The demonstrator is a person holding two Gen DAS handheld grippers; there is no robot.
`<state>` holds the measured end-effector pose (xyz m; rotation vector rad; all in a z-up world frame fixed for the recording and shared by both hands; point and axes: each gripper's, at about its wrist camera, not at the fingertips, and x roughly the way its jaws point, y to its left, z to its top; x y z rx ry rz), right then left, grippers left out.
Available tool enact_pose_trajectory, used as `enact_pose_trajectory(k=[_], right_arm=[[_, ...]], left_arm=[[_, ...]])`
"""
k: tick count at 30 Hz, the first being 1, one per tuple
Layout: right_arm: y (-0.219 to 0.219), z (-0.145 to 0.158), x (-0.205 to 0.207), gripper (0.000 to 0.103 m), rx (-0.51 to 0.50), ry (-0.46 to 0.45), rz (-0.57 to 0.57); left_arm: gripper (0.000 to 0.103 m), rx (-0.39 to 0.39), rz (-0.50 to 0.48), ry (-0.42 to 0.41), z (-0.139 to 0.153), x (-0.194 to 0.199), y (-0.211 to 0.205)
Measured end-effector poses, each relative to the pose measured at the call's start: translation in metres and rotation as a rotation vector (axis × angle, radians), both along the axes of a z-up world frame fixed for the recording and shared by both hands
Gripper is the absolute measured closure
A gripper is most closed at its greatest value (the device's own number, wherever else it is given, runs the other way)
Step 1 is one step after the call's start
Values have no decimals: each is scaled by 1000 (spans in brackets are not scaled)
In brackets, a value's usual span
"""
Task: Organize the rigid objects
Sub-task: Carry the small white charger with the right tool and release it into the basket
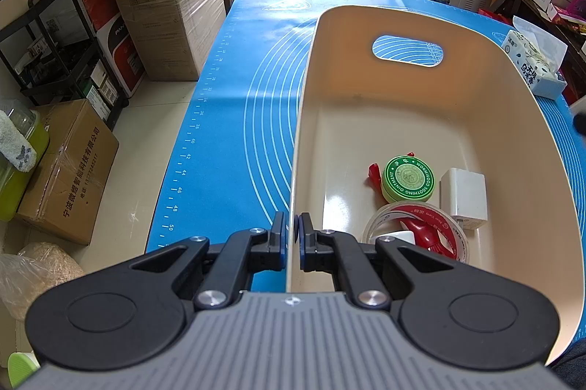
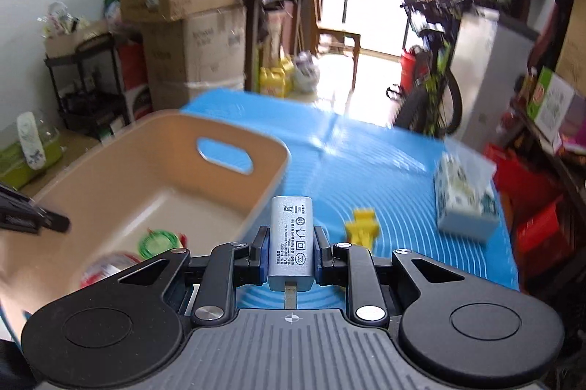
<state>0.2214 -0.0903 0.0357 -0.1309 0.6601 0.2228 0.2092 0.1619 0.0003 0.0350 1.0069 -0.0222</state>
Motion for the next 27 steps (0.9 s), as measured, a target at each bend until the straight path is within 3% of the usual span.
enact_pose_trajectory(k=[5, 10, 18, 27], right_arm=[[24, 15, 0, 71, 16, -14, 41], [57, 9, 9, 71, 14, 16, 76], [104, -25, 23, 71, -63, 143, 150], [121, -63, 28, 71, -171, 291, 190]], left_arm=[[95, 0, 0, 0, 0, 0, 0], [95, 0, 0, 0, 0, 0, 0], [95, -1, 0, 0, 0, 0, 0], [96, 0, -3, 1, 0, 0, -1]])
